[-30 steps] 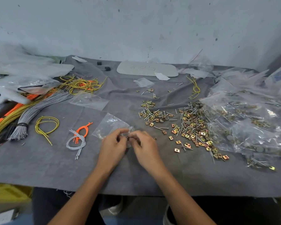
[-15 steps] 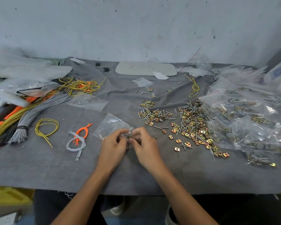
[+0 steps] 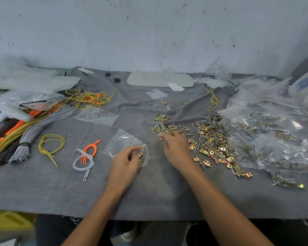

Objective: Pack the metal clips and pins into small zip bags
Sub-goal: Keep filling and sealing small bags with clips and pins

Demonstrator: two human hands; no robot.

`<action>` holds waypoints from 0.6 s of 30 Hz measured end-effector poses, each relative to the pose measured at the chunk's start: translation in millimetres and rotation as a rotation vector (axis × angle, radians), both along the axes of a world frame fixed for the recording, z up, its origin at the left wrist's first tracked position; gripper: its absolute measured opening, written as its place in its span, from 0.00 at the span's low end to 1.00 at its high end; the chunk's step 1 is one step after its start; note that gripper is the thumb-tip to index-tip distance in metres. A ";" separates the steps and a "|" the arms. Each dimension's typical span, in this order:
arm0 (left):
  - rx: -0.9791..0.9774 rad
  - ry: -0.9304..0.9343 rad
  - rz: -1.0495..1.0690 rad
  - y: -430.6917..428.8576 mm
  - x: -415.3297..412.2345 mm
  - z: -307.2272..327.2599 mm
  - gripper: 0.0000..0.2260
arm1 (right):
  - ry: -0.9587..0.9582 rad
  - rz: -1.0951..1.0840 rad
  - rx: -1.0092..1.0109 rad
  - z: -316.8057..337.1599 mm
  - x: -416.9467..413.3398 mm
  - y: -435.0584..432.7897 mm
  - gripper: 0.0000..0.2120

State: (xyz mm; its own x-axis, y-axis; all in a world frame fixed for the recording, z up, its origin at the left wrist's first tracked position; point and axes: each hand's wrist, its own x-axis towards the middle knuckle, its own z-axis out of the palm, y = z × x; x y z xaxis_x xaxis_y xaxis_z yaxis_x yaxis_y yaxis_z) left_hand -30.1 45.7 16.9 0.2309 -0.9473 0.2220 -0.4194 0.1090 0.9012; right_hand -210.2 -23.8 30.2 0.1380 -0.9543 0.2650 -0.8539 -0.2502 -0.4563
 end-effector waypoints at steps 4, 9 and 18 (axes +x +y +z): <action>0.000 0.018 -0.007 -1.7 1.1 -0.5 0.13 | 0.273 0.036 0.097 4.9 -4.6 -24.4 0.17; 0.008 0.026 -0.012 -2.7 2.2 -1.5 0.13 | 0.242 0.088 0.090 5.0 -5.7 -27.7 0.11; -0.007 0.009 -0.013 -2.7 1.7 -1.7 0.13 | 0.176 0.122 0.033 2.3 -13.2 -12.3 0.05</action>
State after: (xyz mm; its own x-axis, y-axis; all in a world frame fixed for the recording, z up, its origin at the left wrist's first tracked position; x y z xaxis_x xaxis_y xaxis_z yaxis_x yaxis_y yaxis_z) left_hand -28.4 43.0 15.2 0.2201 -0.9487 0.2268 -0.4097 0.1211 0.9042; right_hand -223.4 -36.1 32.6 0.2945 -0.9354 0.1957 -0.8853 -0.3441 -0.3129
